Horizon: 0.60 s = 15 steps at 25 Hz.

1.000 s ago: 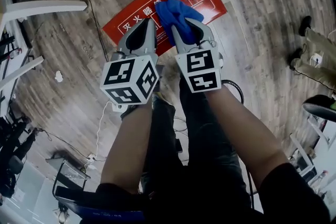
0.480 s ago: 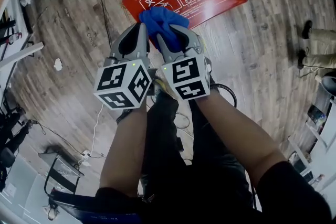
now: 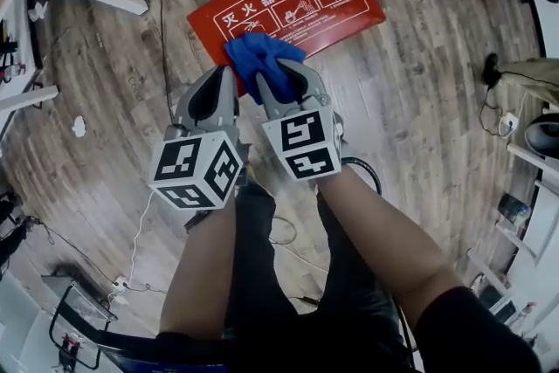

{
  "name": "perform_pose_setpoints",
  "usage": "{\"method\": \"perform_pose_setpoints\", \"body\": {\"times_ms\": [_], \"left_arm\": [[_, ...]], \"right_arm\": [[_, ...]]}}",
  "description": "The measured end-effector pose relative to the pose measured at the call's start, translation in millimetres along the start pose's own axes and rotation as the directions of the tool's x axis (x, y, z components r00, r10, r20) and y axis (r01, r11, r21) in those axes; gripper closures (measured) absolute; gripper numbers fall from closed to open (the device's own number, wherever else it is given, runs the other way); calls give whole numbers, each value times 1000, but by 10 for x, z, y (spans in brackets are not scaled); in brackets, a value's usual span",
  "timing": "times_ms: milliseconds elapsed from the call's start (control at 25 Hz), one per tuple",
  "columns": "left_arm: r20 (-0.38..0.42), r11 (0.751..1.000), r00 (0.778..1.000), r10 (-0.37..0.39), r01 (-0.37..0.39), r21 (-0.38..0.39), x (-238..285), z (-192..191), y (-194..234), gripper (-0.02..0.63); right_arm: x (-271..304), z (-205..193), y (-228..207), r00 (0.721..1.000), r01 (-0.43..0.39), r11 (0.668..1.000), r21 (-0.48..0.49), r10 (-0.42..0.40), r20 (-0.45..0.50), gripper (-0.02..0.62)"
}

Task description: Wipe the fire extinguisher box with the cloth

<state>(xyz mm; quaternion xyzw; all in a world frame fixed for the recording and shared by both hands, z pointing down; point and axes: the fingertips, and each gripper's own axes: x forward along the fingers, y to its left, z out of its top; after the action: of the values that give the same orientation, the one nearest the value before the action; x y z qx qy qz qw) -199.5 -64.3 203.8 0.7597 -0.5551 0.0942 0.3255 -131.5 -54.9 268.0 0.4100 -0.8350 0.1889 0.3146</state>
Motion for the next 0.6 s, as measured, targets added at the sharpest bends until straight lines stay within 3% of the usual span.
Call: {"method": "perform_pose_setpoints", "body": {"times_ms": [160, 400, 600], "left_arm": [[0, 1000, 1000, 25, -25, -16, 119, -45, -312, 604], [-3, 1000, 1000, 10, -10, 1, 444, -110, -1122, 604], [36, 999, 999, -12, 11, 34, 759, -68, -1638, 603]], "right_arm": [[-97, -56, -566, 1000, 24, 1000, 10, -24, 3, 469], [-307, -227, -1716, 997, 79, 996, 32, -80, 9, 469], [-404, -296, -2302, 995, 91, 996, 24, -91, 44, 469]]}}
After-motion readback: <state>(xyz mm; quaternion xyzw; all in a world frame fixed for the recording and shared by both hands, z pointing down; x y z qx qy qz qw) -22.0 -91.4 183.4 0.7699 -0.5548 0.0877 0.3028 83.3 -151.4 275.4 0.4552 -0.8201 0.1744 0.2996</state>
